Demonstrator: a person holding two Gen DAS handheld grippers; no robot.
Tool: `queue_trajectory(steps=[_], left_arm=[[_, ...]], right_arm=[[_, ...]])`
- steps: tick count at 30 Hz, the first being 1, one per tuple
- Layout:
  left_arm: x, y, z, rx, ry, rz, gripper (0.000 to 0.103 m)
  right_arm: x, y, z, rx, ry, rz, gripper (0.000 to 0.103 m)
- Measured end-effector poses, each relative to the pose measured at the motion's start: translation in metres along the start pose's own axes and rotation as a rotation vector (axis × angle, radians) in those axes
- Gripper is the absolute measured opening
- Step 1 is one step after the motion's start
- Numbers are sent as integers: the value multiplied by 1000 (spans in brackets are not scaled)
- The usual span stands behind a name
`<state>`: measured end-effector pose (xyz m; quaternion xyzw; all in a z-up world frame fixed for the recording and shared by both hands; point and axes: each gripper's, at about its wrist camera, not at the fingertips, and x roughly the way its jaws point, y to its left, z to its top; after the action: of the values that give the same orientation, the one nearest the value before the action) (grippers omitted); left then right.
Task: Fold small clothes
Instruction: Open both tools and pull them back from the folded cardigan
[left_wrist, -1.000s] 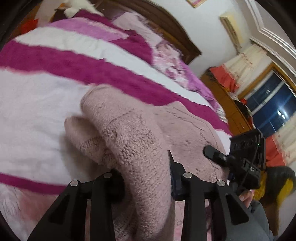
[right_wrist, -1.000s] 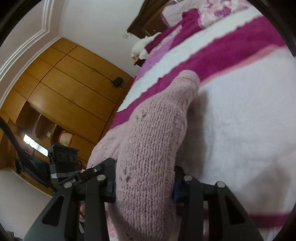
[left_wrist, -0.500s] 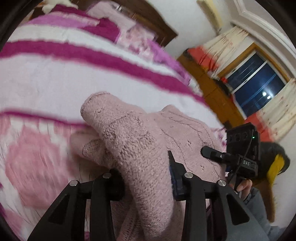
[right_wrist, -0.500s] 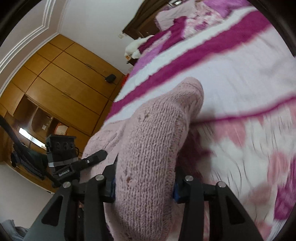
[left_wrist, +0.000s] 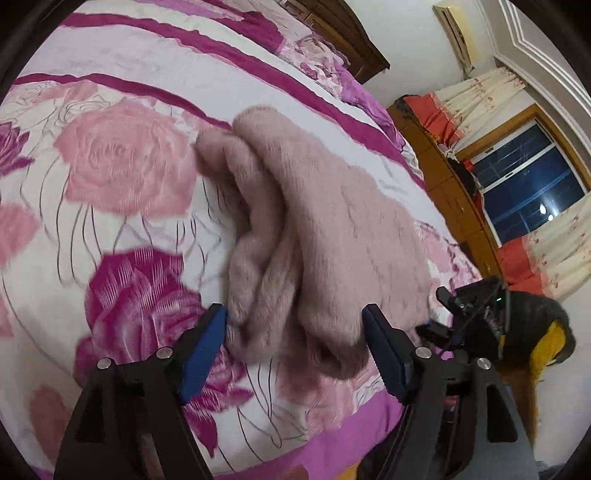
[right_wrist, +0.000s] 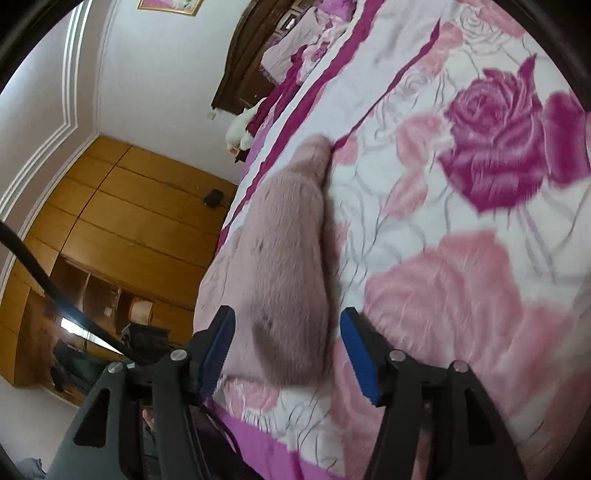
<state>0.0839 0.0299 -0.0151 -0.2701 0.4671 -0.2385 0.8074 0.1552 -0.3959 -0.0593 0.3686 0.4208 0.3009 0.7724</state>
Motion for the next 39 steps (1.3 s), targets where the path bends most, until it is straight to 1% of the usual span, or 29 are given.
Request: queue_trajectory(steps=[1, 2, 3, 4, 6, 7, 8, 9, 10, 11, 13, 15, 16, 17, 18, 20, 21, 22, 23, 25, 26, 27, 28, 30, 33, 34, 35, 37, 39], left_arm=[[1, -3, -1, 15, -9, 12, 53], [2, -7, -3, 28, -17, 21, 56], [4, -10, -3, 34, -21, 24, 62], [7, -13, -2, 36, -22, 26, 64], [15, -20, 1, 57, -27, 53, 65], [18, -23, 1, 72, -32, 66, 65], [21, -27, 2, 94, -49, 82, 53], [23, -31, 4, 110, -60, 109, 16], [24, -32, 5, 113, -43, 127, 13], [21, -30, 5, 81, -31, 101, 10], [8, -26, 4, 4, -22, 10, 8], [-5, -23, 1, -70, 7, -77, 8], [-8, -23, -2, -85, 21, -97, 8], [-10, -23, -7, -85, 34, -98, 8], [-10, -23, -12, -75, 43, -81, 8], [-1, -20, -24, -52, 62, -23, 8], [4, -15, -27, -65, 70, -15, 8], [8, -10, -31, -90, 71, -25, 8], [8, -5, -33, -113, 57, -49, 9], [4, -4, -37, -116, 32, -71, 13], [2, -6, -38, -102, 17, -64, 15], [0, -7, -38, -83, 6, -44, 17], [-2, -11, -40, -56, -10, -19, 17], [-5, -16, -45, -29, -16, 19, 17], [-10, -28, -52, 27, -45, 89, 17], [-14, -34, -55, 47, -58, 117, 17], [-20, -41, -58, 72, -79, 145, 17], [-29, -57, -59, 135, -136, 199, 17], [-42, -70, -62, 195, -192, 257, 18]], right_arm=[[6, 6, -2, -33, 12, -19, 62], [15, 12, -4, -59, 23, -32, 62], [22, 16, -5, -90, 36, -52, 62], [28, 19, -7, -107, 38, -70, 62], [38, 23, -9, -134, 25, -88, 62], [38, 24, -9, -144, 15, -98, 53], [41, 25, -7, -148, 11, -117, 30], [43, 27, -7, -152, 10, -142, 30], [40, 30, -6, -153, 8, -147, 27], [36, 33, -6, -144, 5, -139, 25], [18, 37, -4, -92, 8, -95, 24], [4, 43, -5, -58, 5, -58, 24], [-1, 46, -8, -52, 10, -50, 24], [-4, 48, -13, -55, 20, -57, 24], [-6, 48, -20, -63, 38, -76, 24], [-2, 41, -31, -70, 64, -118, 25], [2, 35, -37, -61, 76, -142, 26], [3, 28, -44, -40, 79, -142, 26], [3, 23, -47, -26, 69, -124, 26], [-1, 21, -51, -31, 38, -104, 28], [-1, 22, -51, -45, 33, -110, 30], [2, 24, -50, -59, 31, -119, 30], [2, 26, -50, -74, 28, -131, 30], [2, 30, -52, -89, 22, -153, 31], [-3, 33, -57, -93, 23, -180, 35], [-5, 34, -59, -92, 16, -183, 39], [-9, 35, -60, -93, 3, -188, 45], [-22, 39, -65, -116, -39, -223, 51], [-30, 49, -66, -156, -76, -261, 52]])
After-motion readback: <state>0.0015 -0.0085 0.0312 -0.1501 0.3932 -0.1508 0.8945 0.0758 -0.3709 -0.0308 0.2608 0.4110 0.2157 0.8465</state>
